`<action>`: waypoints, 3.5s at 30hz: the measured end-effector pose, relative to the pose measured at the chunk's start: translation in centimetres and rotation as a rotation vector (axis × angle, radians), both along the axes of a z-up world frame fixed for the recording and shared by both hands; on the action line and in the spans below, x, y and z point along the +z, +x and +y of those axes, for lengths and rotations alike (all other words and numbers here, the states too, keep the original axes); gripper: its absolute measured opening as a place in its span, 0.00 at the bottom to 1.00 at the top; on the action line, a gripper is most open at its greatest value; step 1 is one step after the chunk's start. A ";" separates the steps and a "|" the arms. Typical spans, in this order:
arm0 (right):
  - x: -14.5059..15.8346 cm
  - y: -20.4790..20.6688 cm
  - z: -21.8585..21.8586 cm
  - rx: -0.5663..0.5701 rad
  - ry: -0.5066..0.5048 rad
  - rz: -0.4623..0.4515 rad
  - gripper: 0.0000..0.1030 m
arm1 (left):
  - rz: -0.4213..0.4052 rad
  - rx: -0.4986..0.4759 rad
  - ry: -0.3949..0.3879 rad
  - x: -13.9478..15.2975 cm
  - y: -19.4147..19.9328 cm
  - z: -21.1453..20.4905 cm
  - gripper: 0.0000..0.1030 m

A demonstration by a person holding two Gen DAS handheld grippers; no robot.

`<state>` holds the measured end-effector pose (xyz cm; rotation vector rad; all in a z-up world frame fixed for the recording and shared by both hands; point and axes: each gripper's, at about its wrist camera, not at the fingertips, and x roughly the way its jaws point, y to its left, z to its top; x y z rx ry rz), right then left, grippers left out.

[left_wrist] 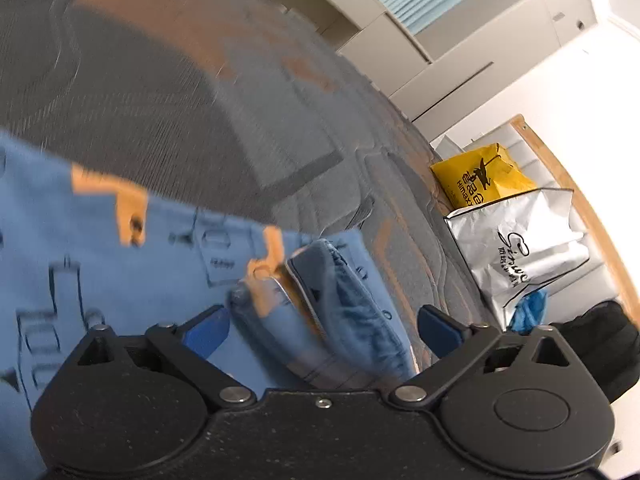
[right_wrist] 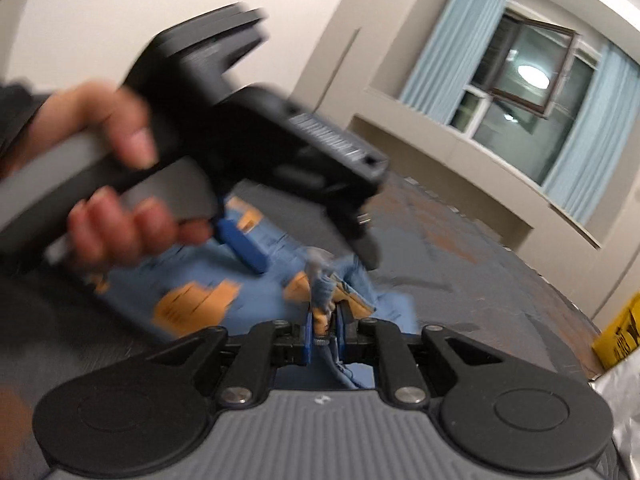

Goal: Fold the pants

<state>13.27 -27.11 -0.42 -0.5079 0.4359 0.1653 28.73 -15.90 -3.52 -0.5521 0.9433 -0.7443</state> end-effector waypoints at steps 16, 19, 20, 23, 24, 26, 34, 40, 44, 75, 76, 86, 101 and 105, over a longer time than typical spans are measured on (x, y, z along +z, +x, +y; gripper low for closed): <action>-2.3 0.8 0.8 0.024 -0.046 0.024 0.55 | 0.008 0.005 -0.005 -0.2 -0.3 0.4 0.89; -2.6 0.8 0.9 0.037 -0.040 0.018 0.36 | 0.010 0.015 0.049 0.1 -0.4 0.2 0.79; -2.7 0.7 1.0 0.038 -0.030 0.016 0.30 | 0.011 0.018 0.060 0.1 -0.3 0.2 0.76; -2.8 0.4 0.8 0.026 -0.013 0.007 0.25 | -0.001 0.021 0.105 0.4 -0.5 0.0 0.66; -2.7 0.3 0.7 0.021 -0.003 0.005 0.24 | -0.005 0.025 0.116 0.4 -0.6 -0.1 0.62; -2.6 0.2 0.5 0.014 0.012 0.004 0.24 | -0.003 0.056 0.142 0.4 -0.7 -0.1 0.36; -2.8 0.2 0.5 0.004 0.012 0.007 0.24 | -0.031 0.106 0.148 0.4 -1.1 0.3 0.13; -3.3 -0.2 1.5 -0.010 -0.035 -0.020 0.19 | -0.041 0.112 0.139 0.1 -1.5 0.7 0.12; -3.6 -0.5 1.9 -0.011 -0.074 -0.042 0.16 | -0.064 0.107 0.143 0.2 -1.9 0.6 0.11; -0.7 -2.0 9.7 0.116 0.060 -0.041 0.13 | -0.151 0.121 0.160 3.0 -3.2 12.1 0.09; -0.7 -2.0 9.8 0.117 0.058 -0.033 0.13 | -0.154 0.123 0.154 3.0 -3.3 12.3 0.09; -0.6 -2.4 12.9 0.190 0.055 0.001 0.13 | -0.187 0.163 0.200 3.6 -4.5 15.9 0.09; 1.6 -1.6 5.0 0.014 0.055 -0.082 0.90 | -0.180 0.293 0.293 2.9 -5.1 16.0 0.74; 2.6 2.7 0.7 -0.060 0.097 -0.087 0.94 | -0.204 0.313 0.364 2.5 -5.2 15.0 0.75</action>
